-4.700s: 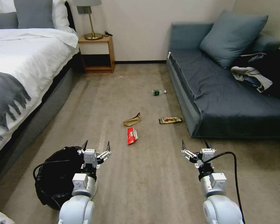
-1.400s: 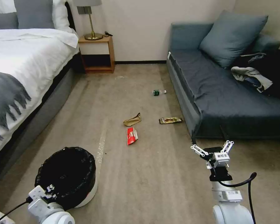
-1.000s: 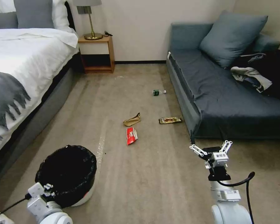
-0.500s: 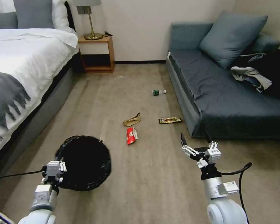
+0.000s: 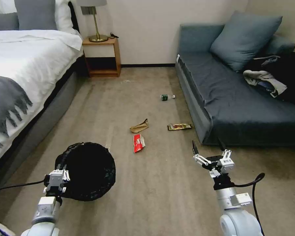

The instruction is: Pick up the trash bin, then pick up the garbage on the floor and place it into the trash bin.

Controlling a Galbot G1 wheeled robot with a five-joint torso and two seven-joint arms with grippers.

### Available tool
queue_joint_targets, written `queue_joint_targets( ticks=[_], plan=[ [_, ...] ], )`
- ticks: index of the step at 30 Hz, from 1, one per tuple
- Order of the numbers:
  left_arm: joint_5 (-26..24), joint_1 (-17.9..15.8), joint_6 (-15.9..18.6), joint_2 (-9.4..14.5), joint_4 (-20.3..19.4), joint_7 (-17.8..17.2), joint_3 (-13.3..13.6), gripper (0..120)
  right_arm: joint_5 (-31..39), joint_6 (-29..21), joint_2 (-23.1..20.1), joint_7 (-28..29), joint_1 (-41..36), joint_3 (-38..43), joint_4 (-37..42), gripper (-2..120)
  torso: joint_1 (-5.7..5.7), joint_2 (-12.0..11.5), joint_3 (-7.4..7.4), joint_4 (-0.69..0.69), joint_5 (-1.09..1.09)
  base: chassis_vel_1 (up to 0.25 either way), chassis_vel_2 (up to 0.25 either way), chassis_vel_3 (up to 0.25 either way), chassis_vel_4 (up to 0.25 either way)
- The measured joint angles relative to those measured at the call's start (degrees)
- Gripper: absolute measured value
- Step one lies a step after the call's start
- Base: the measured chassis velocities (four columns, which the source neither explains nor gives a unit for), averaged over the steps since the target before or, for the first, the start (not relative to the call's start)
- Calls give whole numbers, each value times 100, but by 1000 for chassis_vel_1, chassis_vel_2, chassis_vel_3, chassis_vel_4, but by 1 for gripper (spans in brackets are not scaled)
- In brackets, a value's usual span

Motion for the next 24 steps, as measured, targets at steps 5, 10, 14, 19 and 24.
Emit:
queue_joint_targets(
  ticks=[5, 10, 14, 19, 24],
  plan=[
    [16, 0, 1, -5, -9, -9, -66, 7, -85, 90, 13, -52, -1, -3, -24, 100, 0, 0, 0, 0, 0, 0, 0, 0, 0],
    [16, 10, -10, 1, -20, -1, -153, 7, -53, 127, -27, -153, -57, 4, -11, 100, -1, 0, -1, 0, 0, -85, 88, 92, -79],
    [13, 0, -11, -14, -1, -1, -161, 7, -38, 133, -20, -190, -60, 0, 1, 100, 0, 0, 0, 0, -1, -179, 171, 179, -191],
    [2, -28, -18, 6, 65, -11, -159, 7, -68, 134, 3, -224, -40, -21, -2, 100, 0, 0, 0, -2, -3, -245, 227, 240, -252],
    [-19, -78, -19, 23, 104, -24, -165, 7, -76, 133, -6, -247, 2, -27, -47, 100, 0, 0, 0, 0, -1, -252, 282, 275, -274]
  ],
)
